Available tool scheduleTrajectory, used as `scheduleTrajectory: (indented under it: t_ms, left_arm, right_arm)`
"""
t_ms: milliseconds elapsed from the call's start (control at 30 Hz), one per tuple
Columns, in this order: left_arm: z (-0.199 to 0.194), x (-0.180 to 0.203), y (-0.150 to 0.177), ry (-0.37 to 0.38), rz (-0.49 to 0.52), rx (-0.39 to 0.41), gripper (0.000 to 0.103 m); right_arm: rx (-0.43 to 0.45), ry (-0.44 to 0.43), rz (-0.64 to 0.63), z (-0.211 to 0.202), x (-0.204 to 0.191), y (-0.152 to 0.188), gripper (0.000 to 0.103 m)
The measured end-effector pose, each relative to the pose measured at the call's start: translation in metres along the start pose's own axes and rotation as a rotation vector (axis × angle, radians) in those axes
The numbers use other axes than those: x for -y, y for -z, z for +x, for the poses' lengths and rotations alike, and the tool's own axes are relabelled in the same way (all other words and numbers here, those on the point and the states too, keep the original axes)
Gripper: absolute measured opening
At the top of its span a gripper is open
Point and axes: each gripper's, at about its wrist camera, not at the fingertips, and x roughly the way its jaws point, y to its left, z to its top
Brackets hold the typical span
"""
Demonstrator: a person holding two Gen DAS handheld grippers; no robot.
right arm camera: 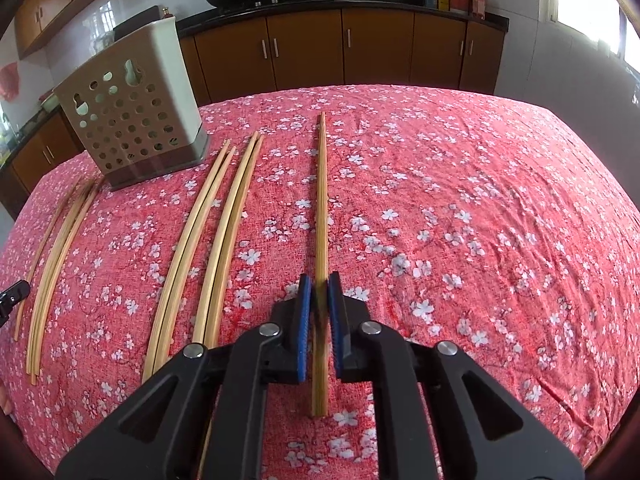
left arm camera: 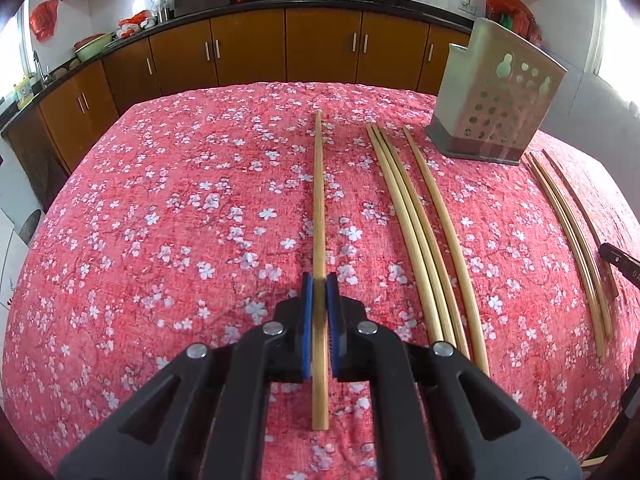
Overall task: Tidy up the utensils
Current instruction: 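Lift the left tool's chopstick over the beige holder while the right tool carries its chopstick there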
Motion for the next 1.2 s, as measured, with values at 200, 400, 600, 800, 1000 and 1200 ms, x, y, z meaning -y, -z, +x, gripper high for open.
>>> scheduleTrajectory:
  t_ms: [200,400,600,800,1000,1200]
  left_arm:
    - [-0.014,-0.001,-0.016,0.01,-0.01,0.051,0.008]
    - [-0.068,0.0,-0.043,0.038,-0.029,0.222,0.008]
    - [-0.106,-0.001,-0.071,0.063,-0.078,0.353,0.008]
    - [-0.12,-0.007,-0.095,0.056,-0.08,0.396,0.008]
    - [-0.134,-0.008,-0.125,0.053,-0.1,0.435,0.008]
    - [-0.176,0.014,-0.168,0.093,-0.082,0.566,0.008]
  right_arm:
    - [0.084,-0.019,0.009,-0.024,0.003,-0.016,0.008]
    - [0.244,-0.04,0.023,-0.071,0.006,-0.04,0.008]
    - [0.359,-0.053,0.026,-0.102,0.006,-0.059,0.008]
    - [0.404,-0.042,0.015,-0.111,0.002,-0.076,0.008]
    - [0.48,-0.074,0.022,-0.135,-0.003,-0.112,0.008]
    - [0.652,-0.151,0.03,-0.181,-0.021,-0.155,0.008]
